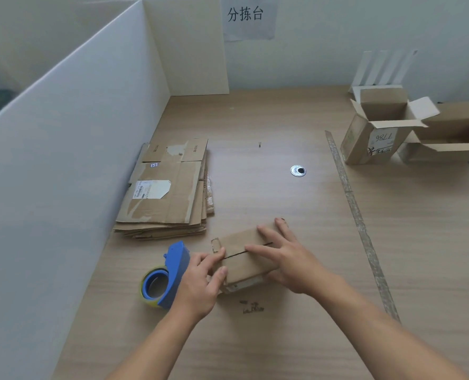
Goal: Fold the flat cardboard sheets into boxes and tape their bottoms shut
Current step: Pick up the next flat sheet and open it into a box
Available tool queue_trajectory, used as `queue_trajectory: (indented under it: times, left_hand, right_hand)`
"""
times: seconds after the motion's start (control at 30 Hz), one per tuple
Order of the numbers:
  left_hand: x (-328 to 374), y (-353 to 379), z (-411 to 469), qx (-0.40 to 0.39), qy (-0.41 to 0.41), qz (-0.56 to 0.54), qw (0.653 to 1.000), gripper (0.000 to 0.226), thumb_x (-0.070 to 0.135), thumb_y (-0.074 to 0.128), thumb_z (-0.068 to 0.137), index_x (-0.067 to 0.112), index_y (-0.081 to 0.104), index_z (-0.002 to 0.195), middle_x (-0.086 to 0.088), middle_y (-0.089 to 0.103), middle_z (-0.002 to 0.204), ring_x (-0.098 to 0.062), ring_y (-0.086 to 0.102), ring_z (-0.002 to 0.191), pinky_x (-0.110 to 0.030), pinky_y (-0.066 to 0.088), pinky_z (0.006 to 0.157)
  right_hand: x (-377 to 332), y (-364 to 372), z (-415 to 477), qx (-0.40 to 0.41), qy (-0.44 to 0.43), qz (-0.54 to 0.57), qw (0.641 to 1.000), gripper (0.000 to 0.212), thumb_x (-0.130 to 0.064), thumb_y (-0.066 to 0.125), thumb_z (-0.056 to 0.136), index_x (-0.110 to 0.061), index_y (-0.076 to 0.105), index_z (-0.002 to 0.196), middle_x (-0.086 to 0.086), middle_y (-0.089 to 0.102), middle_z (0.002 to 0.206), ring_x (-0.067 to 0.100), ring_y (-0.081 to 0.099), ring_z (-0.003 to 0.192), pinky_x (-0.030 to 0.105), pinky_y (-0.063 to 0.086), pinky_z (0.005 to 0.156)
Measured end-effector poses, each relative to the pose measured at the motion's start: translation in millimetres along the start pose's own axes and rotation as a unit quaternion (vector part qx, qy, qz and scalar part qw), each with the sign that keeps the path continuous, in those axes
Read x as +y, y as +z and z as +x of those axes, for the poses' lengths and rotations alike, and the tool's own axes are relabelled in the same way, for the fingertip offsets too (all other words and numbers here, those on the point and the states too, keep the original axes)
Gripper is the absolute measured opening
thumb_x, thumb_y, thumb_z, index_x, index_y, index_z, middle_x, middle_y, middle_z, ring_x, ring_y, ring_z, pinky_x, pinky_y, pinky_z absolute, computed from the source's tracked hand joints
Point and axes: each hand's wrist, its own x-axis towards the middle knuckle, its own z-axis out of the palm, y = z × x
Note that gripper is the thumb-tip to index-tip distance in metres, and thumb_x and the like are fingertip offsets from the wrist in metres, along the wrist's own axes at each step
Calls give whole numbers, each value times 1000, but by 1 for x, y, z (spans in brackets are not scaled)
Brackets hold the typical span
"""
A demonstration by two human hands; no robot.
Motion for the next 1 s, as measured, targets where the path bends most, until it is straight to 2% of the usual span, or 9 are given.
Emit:
queue_trajectory:
  times: [0.1, 0.2, 0.37, 0.53, 0.63, 0.73, 0.8, 0.9, 1.0]
  left_hand:
    - [1, 3, 5, 2, -12, -16, 1000, 41, 25, 62, 97, 30, 56, 137, 13, 49, 110, 2, 54, 96, -4, 38, 82]
    - [2, 5, 10, -5, -18, -10, 1000, 42, 26, 60, 98, 32, 54, 139, 10, 49, 113, 0, 55, 95, -17, 45, 90]
    - [6, 9, 18, -31, -54, -13, 998, 42, 32, 55, 100, 38, 49, 142, 8, 54, 127, -8, 58, 104, -31, 47, 99]
    - [20, 15, 26, -60, -83, -32, 994, 41, 29, 52, 102, 32, 49, 143, 8, 56, 134, -10, 60, 108, -21, 42, 94]
    - [26, 21, 20, -70, -115, -76, 988, 38, 31, 49, 103, 34, 47, 141, 7, 58, 124, -10, 58, 105, -21, 43, 89]
    - [20, 25, 15, -65, -137, -109, 982, 29, 43, 49, 99, 59, 46, 123, 4, 61, 123, -13, 61, 109, -36, 49, 100]
    - [16, 24, 14, -64, -150, -129, 978, 27, 51, 48, 92, 72, 45, 109, 6, 63, 125, -13, 62, 111, -41, 51, 100]
    - [22, 12, 19, -52, -151, -100, 982, 29, 41, 46, 102, 53, 51, 127, 7, 62, 122, -12, 59, 109, -33, 48, 98]
    - [27, -5, 25, -9, -134, -116, 984, 33, 35, 46, 104, 34, 57, 135, 7, 65, 120, -9, 61, 107, -30, 51, 93]
  right_hand:
    - [-2, -5, -1, 0, 9, -8, 1000, 76, -30, 73, 84, -47, 35, 147, -8, 16, 162, 29, -5, 151, 48, 31, 115]
    - [-1, 1, -7, 22, 14, 1, 1000, 76, -32, 77, 81, -42, 40, 147, -5, 25, 160, 35, 4, 150, 53, 37, 110]
    - [1, -5, -6, 10, 35, -11, 999, 73, -41, 74, 83, -43, 38, 147, -10, 22, 160, 29, 5, 148, 50, 38, 108]
    - [1, -27, 0, -51, 62, -47, 996, 73, -44, 69, 86, -46, 32, 149, -15, 15, 160, 24, 1, 146, 47, 37, 109]
    - [-6, -45, 1, -69, 60, -87, 992, 69, -45, 67, 87, -48, 32, 147, -20, 15, 158, 21, 1, 147, 43, 38, 107]
    - [-12, -52, 4, -75, 55, -93, 991, 68, -45, 67, 87, -49, 34, 146, -23, 15, 158, 18, -1, 148, 40, 34, 105]
    - [-15, -54, 6, -73, 49, -89, 992, 67, -47, 68, 86, -49, 37, 145, -23, 17, 158, 18, -1, 148, 40, 33, 104]
    - [-14, -53, 12, -50, 40, -61, 996, 63, -52, 68, 84, -46, 44, 142, -22, 25, 157, 17, 5, 149, 41, 32, 107]
    - [-4, -49, 17, -17, 55, 52, 997, 56, -45, 71, 86, -36, 54, 139, -15, 39, 152, 19, 21, 145, 36, 28, 114]
